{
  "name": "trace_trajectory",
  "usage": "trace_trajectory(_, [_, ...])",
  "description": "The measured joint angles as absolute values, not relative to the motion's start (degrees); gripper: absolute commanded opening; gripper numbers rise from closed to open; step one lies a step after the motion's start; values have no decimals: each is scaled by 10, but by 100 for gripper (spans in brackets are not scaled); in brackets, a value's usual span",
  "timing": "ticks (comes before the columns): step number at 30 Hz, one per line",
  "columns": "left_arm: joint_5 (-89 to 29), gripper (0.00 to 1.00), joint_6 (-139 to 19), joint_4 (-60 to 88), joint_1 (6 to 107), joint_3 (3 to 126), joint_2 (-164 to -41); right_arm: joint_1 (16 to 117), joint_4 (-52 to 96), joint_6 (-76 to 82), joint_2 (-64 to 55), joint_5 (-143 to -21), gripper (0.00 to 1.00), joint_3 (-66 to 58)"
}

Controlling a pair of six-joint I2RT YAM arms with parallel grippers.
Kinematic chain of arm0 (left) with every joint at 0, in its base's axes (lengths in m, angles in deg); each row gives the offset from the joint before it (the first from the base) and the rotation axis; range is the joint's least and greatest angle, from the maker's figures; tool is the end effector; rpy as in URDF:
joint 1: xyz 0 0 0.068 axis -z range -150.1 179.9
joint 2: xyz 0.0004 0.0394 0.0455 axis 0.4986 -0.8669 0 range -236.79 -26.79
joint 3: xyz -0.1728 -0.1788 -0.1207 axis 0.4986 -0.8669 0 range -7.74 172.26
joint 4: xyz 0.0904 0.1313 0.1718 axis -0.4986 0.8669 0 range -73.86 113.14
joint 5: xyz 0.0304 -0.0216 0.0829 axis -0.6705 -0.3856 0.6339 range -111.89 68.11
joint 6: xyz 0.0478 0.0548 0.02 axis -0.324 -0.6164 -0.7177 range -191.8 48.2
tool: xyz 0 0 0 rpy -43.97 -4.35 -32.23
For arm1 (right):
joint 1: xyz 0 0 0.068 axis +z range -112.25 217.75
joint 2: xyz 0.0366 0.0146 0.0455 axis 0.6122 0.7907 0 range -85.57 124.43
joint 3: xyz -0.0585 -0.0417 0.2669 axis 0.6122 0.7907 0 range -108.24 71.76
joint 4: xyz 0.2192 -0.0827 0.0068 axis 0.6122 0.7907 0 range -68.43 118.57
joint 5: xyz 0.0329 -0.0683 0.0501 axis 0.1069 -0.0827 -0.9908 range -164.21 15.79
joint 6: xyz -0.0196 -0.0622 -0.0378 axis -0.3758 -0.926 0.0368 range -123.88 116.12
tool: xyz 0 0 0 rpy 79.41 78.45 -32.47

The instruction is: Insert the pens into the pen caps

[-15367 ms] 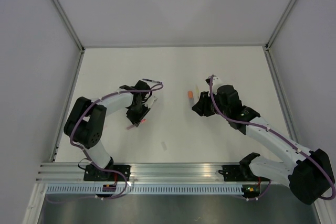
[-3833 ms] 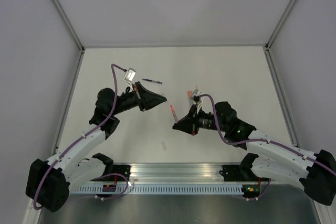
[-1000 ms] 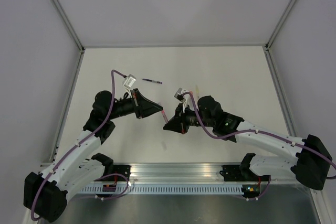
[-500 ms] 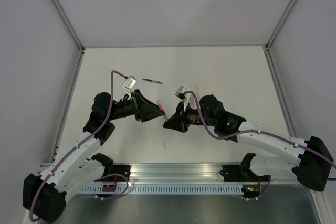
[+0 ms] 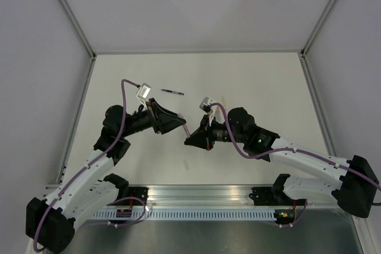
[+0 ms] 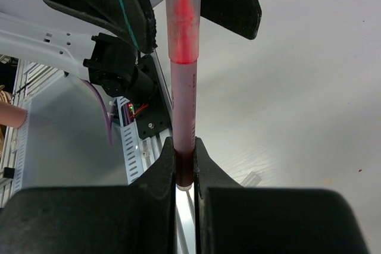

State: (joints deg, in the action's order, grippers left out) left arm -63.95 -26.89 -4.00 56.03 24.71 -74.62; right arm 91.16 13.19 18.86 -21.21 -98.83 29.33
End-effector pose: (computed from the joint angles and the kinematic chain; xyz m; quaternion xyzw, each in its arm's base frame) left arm 0.1474 -0.1198 0.3225 0.1574 0.6667 -0.5968 0.4178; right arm 0.1306 0.2205 0.2990 -0.3302 0.7052 0.5047 0.3726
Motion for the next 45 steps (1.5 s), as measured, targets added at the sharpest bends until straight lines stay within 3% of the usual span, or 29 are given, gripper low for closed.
trace_trajectory(4, [-631, 55, -269, -43, 560, 247, -744, 912, 129, 189, -209, -989, 0, 293])
trace_trajectory(7, [-626, 47, -269, -47, 560, 247, -743, 912, 128, 191, -207, -989, 0, 293])
trace_trajectory(10, [-627, 13, -269, -53, 560, 247, -743, 912, 121, 193, -202, -990, 0, 293])
trace_trajectory(12, [-629, 2, -267, -64, 560, 244, -743, 912, 119, 196, -197, -992, 0, 293])
trace_trajectory(35, [-559, 2, -249, -136, 540, 183, -717, 914, 329, 130, -109, -925, 0, 121])
trace_trajectory(45, [-533, 2, -215, -301, 545, 138, -766, 850, 309, 134, -86, -1047, 0, 114])
